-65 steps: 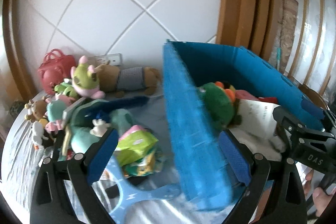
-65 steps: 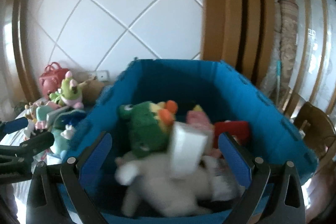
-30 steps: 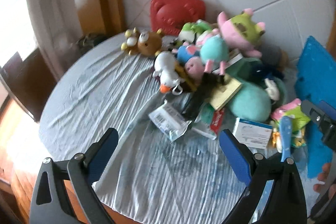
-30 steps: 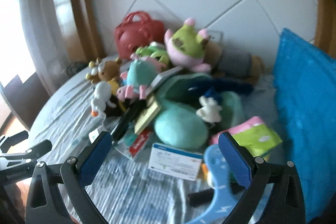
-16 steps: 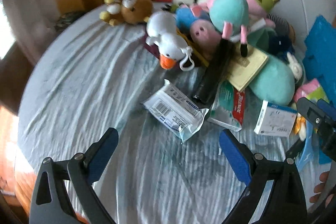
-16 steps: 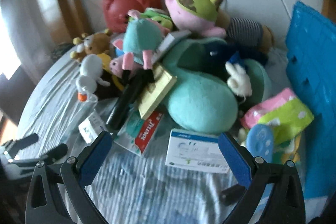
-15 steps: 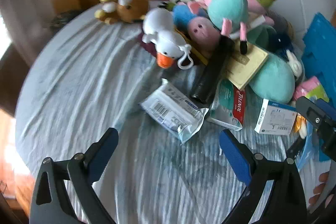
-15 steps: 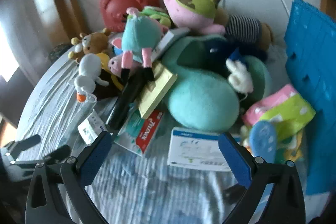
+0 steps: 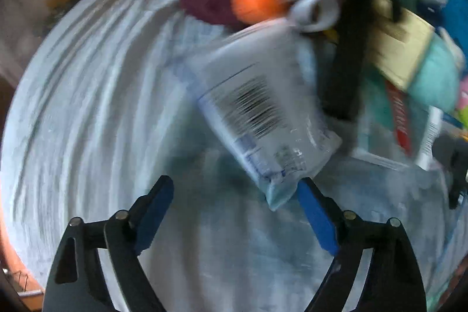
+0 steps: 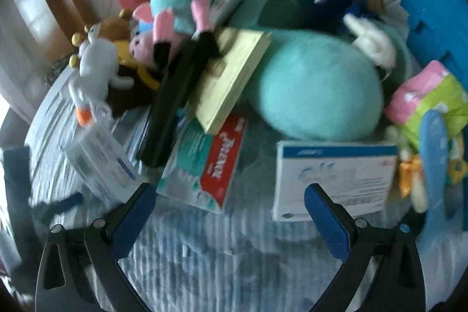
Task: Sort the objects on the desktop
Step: 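Lower left tool onto the clear wipes packet while right tool reaches the Tylenol box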
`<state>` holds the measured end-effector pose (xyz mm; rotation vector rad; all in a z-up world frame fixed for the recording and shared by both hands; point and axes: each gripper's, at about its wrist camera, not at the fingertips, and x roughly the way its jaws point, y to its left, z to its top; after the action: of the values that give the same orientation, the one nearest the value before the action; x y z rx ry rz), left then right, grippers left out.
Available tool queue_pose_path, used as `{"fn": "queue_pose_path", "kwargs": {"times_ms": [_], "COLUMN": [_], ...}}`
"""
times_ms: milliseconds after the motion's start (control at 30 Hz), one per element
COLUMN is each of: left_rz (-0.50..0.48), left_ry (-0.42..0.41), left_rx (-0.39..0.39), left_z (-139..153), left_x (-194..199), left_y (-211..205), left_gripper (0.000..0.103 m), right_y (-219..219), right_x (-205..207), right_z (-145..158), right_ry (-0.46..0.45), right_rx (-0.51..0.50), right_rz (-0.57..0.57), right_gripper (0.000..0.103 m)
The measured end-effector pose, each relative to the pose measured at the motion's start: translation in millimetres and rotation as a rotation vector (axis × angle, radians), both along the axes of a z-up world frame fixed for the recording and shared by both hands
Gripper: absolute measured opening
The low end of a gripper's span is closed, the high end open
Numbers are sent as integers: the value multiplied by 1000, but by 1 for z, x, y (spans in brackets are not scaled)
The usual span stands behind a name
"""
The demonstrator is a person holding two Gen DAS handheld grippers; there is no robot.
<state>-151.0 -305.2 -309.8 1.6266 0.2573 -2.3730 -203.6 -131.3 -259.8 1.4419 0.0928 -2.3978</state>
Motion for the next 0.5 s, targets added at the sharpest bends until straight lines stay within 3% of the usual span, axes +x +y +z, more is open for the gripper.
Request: {"fn": "queue_pose_path", "kwargs": {"times_ms": [100, 167, 300, 400, 500], "left_rz": [49, 64, -8, -53, -79], "left_ry": [-2, 11, 79, 100, 85], "left_rx": [-41, -26, 5, -32, -50], "left_z": [4, 10, 29, 31, 22], "left_x": [0, 0, -1, -11, -27], "left_y": [-23, -31, -17, 0, 5], "left_gripper": [79, 79, 79, 85, 86], "right_y": [-12, -18, -26, -23, -18], "right_x": [1, 3, 1, -2, -6], "right_z": [-12, -16, -22, -22, -21], "right_ry": [-21, -30, -41, -45, -40], "right_rx": [-1, -5, -4, -8, -4], "right_rz": [25, 40, 44, 29, 10], "right_gripper": [93, 79, 79, 79, 79]}}
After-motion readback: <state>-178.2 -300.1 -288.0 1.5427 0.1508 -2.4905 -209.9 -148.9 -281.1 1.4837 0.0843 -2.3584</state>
